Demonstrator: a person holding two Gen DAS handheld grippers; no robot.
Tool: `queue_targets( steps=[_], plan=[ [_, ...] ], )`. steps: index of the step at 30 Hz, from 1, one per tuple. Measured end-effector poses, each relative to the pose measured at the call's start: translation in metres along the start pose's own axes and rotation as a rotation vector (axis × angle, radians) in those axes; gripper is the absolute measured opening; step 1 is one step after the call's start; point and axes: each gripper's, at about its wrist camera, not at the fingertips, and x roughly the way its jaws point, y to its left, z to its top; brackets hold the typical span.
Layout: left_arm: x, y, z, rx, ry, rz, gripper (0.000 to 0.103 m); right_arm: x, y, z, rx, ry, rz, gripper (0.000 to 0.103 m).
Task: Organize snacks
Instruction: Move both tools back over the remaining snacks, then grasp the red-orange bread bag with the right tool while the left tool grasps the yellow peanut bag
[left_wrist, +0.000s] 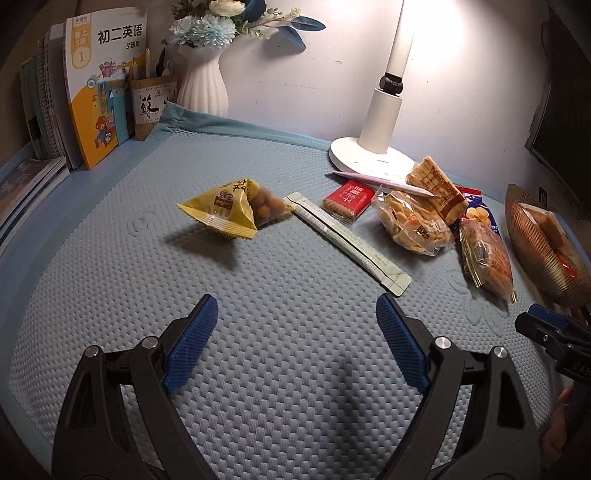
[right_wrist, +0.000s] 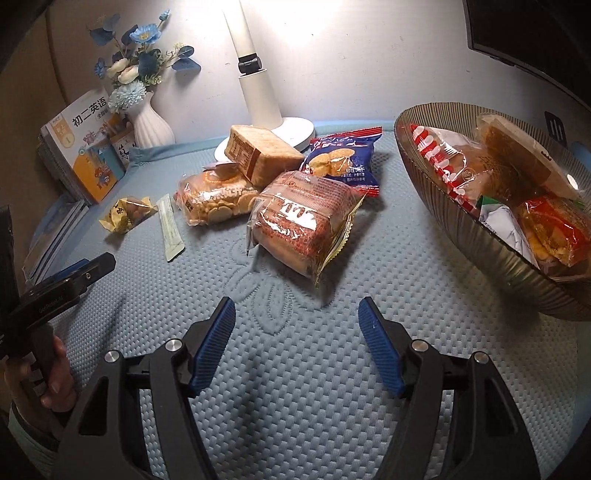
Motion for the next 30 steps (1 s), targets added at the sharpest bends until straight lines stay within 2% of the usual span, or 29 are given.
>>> queue_targets(
  steps=[2, 6, 10, 13, 17, 19, 20, 22, 23, 27, 30],
  plan=[
    [0.001, 0.002, -0.001, -0.010, 0.006, -0.004, 0.087, 0.002, 0.001, 0.001, -0.007, 0.019, -0.012, 0.069],
    [-0.001, 0.005, 0.002, -0.016, 0.036, -0.009, 0.087, 0.008, 0.001, 0.015, 0.009, 0.138, -0.052, 0.068],
    [-0.018, 0.011, 0.029, 0.029, 0.041, 0.006, 0.087, 0.006, -0.004, 0.041, 0.061, 0.130, 0.030, 0.068],
    [-0.020, 0.023, 0.059, 0.045, 0.060, 0.035, 0.088, 0.018, -0.002, 0.054, 0.061, 0.122, -0.021, 0.068],
    [0.008, 0.038, 0.086, 0.096, 0.075, 0.079, 0.088, 0.041, 0.002, 0.054, 0.078, 0.173, -0.026, 0.068],
    [0.025, 0.046, 0.093, 0.094, 0.098, 0.072, 0.088, 0.046, 0.013, 0.051, 0.034, 0.182, -0.013, 0.069],
    [0.032, 0.048, 0.095, 0.092, 0.109, 0.072, 0.088, 0.047, 0.021, 0.050, 0.000, 0.187, 0.009, 0.069],
    [0.043, 0.048, 0.095, 0.107, 0.119, 0.081, 0.088, 0.042, 0.035, 0.047, -0.039, 0.195, 0.150, 0.067],
    [0.047, 0.046, 0.095, 0.117, 0.117, 0.077, 0.088, 0.036, 0.039, 0.047, -0.053, 0.190, 0.193, 0.066],
    [0.058, 0.038, 0.090, 0.139, 0.120, 0.032, 0.088, 0.008, 0.036, 0.056, -0.120, 0.100, 0.056, 0.068],
    [0.065, 0.034, 0.087, 0.152, 0.129, 0.010, 0.088, 0.011, 0.029, 0.068, -0.153, 0.080, -0.041, 0.079]
  ],
)
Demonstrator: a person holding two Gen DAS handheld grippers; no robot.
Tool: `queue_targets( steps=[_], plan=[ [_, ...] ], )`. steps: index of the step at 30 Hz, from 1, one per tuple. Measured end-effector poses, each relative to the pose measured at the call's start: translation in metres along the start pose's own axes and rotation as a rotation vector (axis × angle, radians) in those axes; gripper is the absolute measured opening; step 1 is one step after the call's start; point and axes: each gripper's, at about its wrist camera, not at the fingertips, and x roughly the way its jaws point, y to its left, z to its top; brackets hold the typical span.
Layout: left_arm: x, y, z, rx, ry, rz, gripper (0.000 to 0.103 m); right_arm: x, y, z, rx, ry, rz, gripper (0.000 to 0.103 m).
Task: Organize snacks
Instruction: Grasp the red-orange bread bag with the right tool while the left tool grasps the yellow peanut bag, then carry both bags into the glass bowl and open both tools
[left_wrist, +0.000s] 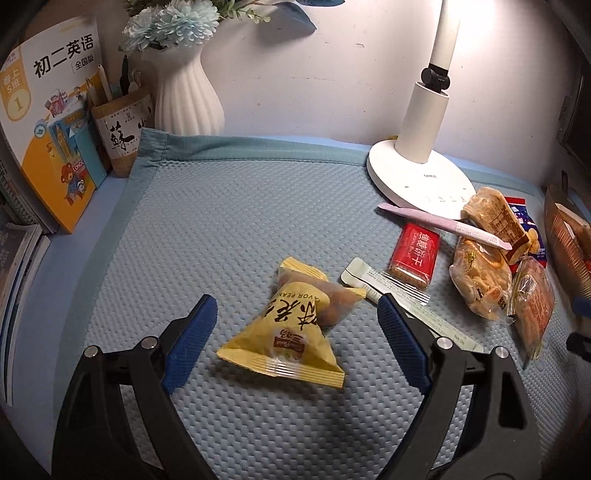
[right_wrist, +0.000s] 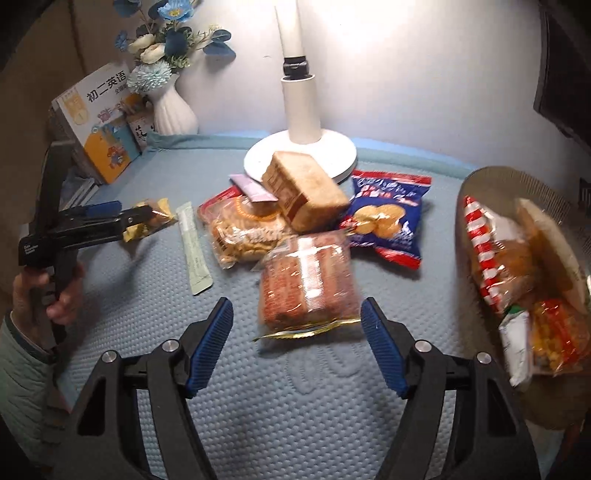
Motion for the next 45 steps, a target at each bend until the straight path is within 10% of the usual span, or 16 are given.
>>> queue_targets(
  steps=[14, 30, 41, 45],
  plan=[
    [0.019, 0.002, -0.004, 0.031, 0.063, -0.028, 0.080, 0.063, 0.009, 0.006, -0.050, 0.094, -0.003, 0.077],
    [-0.023, -0.015, -0.014, -0.018, 0.012, -0.048, 0.042, -0.005, -0.003, -0.026, -0.001, 0.022, 0.074, 0.064],
    [-0.008, -0.017, -0.031, -0.028, 0.118, 0.030, 0.063, -0.026, -0.030, -0.053, 0.070, 0.017, 0.089, 0.064],
    [0.000, -0.010, -0.026, -0.079, 0.133, -0.018, 0.041, -0.023, -0.036, -0.056, 0.095, 0.028, 0.108, 0.064]
  ],
)
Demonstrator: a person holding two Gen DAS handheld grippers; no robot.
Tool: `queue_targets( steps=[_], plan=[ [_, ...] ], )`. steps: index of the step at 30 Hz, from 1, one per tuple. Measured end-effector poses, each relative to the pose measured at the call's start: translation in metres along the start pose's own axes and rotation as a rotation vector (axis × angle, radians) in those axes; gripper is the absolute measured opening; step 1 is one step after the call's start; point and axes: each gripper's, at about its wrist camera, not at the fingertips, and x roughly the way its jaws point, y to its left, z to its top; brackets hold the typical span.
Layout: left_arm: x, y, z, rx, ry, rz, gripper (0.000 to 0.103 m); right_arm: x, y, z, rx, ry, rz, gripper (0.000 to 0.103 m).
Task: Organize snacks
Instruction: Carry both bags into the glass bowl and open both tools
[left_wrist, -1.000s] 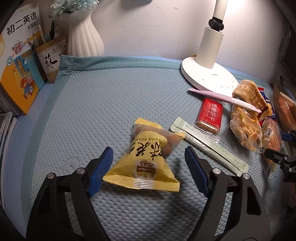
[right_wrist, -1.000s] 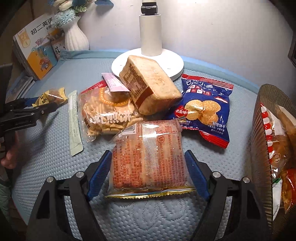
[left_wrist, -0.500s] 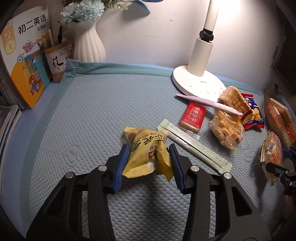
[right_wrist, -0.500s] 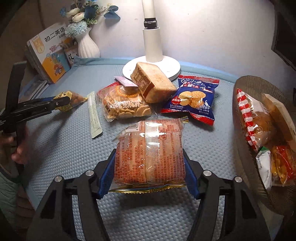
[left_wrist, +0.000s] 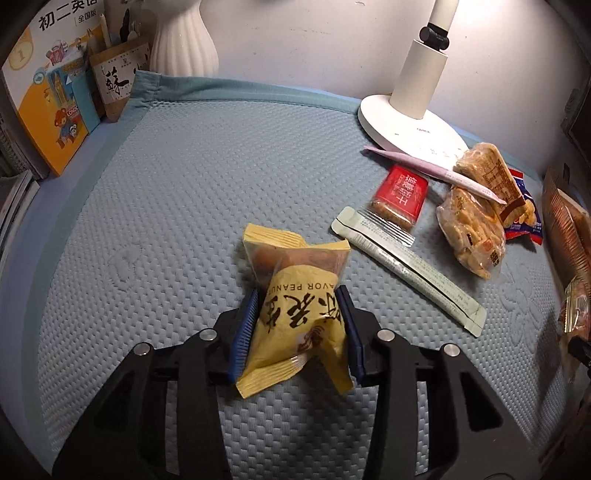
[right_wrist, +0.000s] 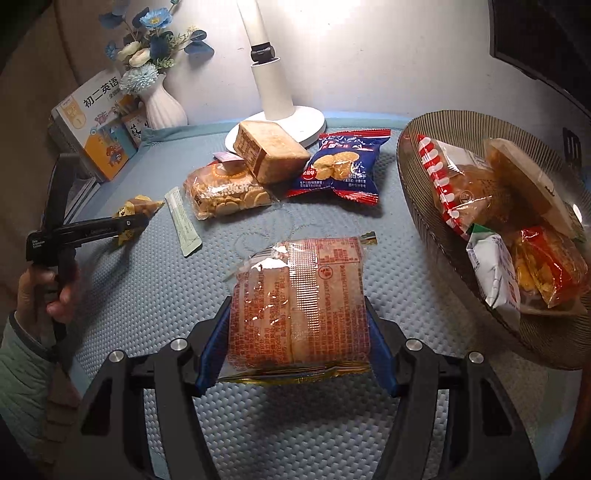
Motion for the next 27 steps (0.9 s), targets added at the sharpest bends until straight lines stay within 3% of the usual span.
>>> queue_targets(
  steps=[6, 11, 14, 21, 27],
  plan=[
    [-0.030, -0.014, -0.009, 0.016, -0.068, 0.005, 0.040, -0.021, -0.002, 0.003, 0.015, -0.035, 0.020, 0.064],
    [-0.069, -0.056, 0.000, 0.043, -0.159, -0.046, 0.040, -0.064, -0.017, 0.011, 0.039, -0.125, -0.010, 0.064],
    [-0.091, -0.100, 0.010, 0.110, -0.215, -0.113, 0.040, -0.095, -0.043, 0.018, 0.083, -0.195, -0.049, 0.064],
    [-0.110, -0.226, 0.036, 0.293, -0.218, -0.360, 0.041, -0.136, -0.125, 0.043, 0.240, -0.299, -0.185, 0.064],
    [-0.095, -0.315, 0.053, 0.414, -0.233, -0.427, 0.041, -0.136, -0.184, 0.053, 0.380, -0.303, -0.229, 0.064]
  ],
)
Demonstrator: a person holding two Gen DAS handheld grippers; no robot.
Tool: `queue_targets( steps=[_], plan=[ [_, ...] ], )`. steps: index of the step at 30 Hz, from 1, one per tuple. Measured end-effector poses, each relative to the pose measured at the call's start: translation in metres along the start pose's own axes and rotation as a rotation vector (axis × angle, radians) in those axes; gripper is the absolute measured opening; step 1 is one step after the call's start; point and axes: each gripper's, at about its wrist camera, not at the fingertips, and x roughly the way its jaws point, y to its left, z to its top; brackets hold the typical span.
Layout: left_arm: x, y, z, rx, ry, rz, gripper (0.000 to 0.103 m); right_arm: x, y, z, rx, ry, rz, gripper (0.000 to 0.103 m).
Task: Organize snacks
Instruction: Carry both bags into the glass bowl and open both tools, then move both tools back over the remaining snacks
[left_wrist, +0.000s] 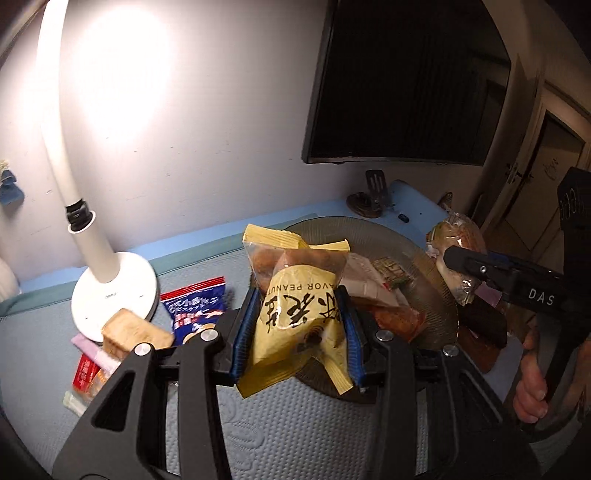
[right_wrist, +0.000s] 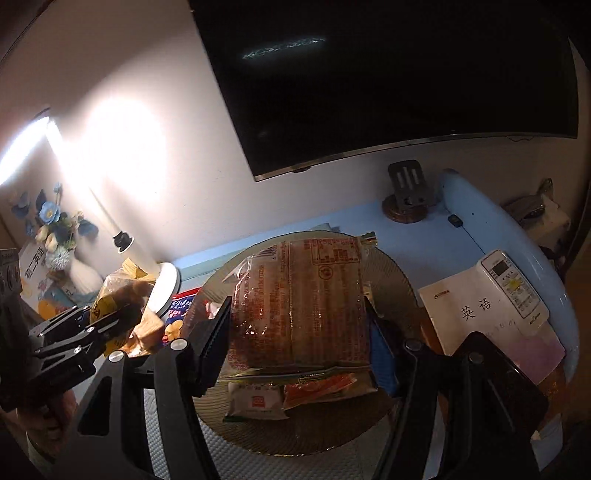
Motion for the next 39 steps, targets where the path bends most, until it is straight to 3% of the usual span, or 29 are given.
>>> queue_targets(
  steps=[4, 6, 7, 8, 9, 10, 18, 24, 26, 28, 32, 35, 37, 39],
  plan=[
    [0.025, -0.018, 0.011, 0.003, 0.007, -0.065, 0.041, 0.017, -0.019, 0.015, 0.065, 0.020, -0.016, 0.065],
    [0.033, -0.030, 0.012, 0.019, 0.012, -0.097, 0.042, 0.024, -0.024, 0.018, 0.082, 0.033, -0.010, 0.072],
    [0.037, -0.035, 0.011, 0.032, 0.021, -0.126, 0.046, 0.026, -0.026, 0.018, 0.094, 0.044, 0.000, 0.081],
    [0.040, -0.040, 0.009, 0.048, 0.027, -0.162, 0.052, 0.027, -0.029, 0.016, 0.109, 0.046, 0.002, 0.082],
    [0.041, -0.042, 0.006, 0.058, 0.030, -0.186, 0.069, 0.026, -0.032, 0.015, 0.117, 0.044, 0.003, 0.082],
    [0.040, -0.042, 0.002, 0.060, 0.024, -0.189, 0.078, 0.025, -0.034, 0.012, 0.122, 0.048, 0.003, 0.081],
    [0.013, -0.014, -0.023, 0.026, 0.023, -0.168, 0.075, 0.011, -0.027, -0.018, 0.127, 0.075, 0.109, 0.081],
    [-0.037, 0.026, -0.043, -0.047, -0.050, -0.097, 0.076, -0.010, 0.024, -0.035, 0.014, 0.060, 0.179, 0.081],
    [-0.059, 0.048, -0.055, -0.105, -0.082, -0.056, 0.080, -0.017, 0.050, -0.043, -0.045, 0.056, 0.202, 0.081],
    [-0.078, 0.071, -0.071, -0.174, -0.119, 0.013, 0.092, -0.023, 0.079, -0.054, -0.118, 0.051, 0.218, 0.081],
    [-0.108, 0.123, -0.112, -0.314, -0.148, 0.172, 0.093, -0.020, 0.137, -0.085, -0.245, 0.081, 0.282, 0.081],
    [-0.117, 0.159, -0.143, -0.376, -0.120, 0.326, 0.093, -0.001, 0.173, -0.113, -0.331, 0.123, 0.283, 0.080],
    [-0.115, 0.180, -0.163, -0.399, -0.085, 0.445, 0.093, 0.017, 0.190, -0.132, -0.367, 0.158, 0.307, 0.074],
    [-0.106, 0.197, -0.180, -0.428, -0.050, 0.486, 0.093, 0.036, 0.201, -0.148, -0.405, 0.166, 0.282, 0.073]
  ],
)
